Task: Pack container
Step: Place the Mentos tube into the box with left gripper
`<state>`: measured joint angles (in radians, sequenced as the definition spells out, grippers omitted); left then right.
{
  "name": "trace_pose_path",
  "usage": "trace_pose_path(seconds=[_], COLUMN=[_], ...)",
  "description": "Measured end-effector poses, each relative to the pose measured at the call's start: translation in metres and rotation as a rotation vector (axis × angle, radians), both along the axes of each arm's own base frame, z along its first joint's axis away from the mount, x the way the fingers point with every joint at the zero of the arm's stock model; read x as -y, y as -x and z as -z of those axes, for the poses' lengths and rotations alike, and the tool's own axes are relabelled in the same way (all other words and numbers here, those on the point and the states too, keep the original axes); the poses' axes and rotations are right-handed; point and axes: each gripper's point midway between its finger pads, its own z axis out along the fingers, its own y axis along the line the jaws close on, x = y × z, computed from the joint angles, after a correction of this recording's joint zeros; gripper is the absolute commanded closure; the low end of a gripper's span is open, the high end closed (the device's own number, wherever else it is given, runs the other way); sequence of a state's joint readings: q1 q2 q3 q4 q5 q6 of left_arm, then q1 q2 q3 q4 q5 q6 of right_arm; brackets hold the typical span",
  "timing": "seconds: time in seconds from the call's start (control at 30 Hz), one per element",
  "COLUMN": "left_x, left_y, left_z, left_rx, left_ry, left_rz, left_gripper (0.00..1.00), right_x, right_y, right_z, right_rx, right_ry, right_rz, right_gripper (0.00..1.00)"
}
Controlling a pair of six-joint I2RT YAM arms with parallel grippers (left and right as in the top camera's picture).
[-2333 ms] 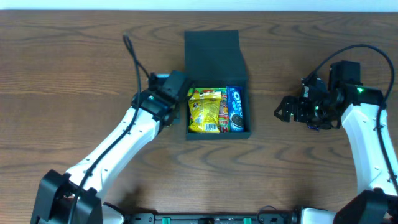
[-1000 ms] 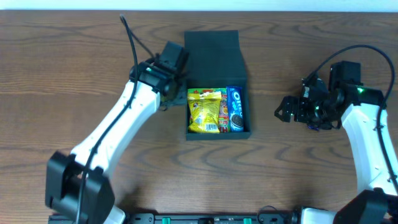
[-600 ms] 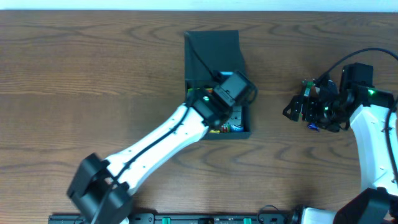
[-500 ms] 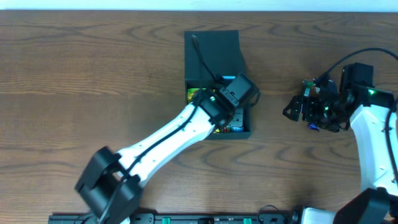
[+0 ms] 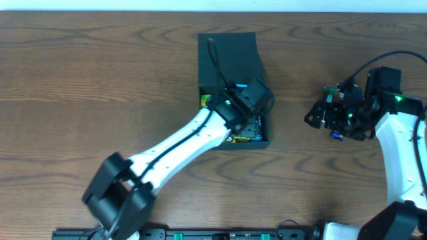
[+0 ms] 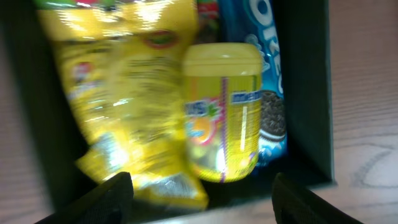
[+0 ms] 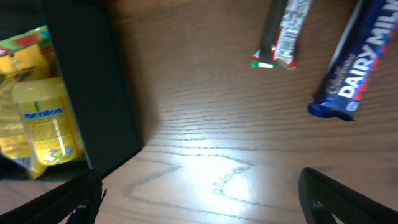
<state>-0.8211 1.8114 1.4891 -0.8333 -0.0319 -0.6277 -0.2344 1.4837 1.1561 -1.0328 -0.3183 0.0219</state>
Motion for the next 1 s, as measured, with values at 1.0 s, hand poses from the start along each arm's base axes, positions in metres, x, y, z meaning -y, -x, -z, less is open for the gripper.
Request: trace_pose_path(seconds=[1.0], left_x=[-0.103], left_y=[0.000], left_z=[-0.093], left_rx=[0.151], left_ry=[-0.087], left_rz=[-0.136], left_gripper=[0.21], right_x=[0.046], right_y=[-0.049], right_z=[0.099], right_rx=[-0.124], right_ry=[0.133], right_rz=[0.250], right_gripper=[0.26])
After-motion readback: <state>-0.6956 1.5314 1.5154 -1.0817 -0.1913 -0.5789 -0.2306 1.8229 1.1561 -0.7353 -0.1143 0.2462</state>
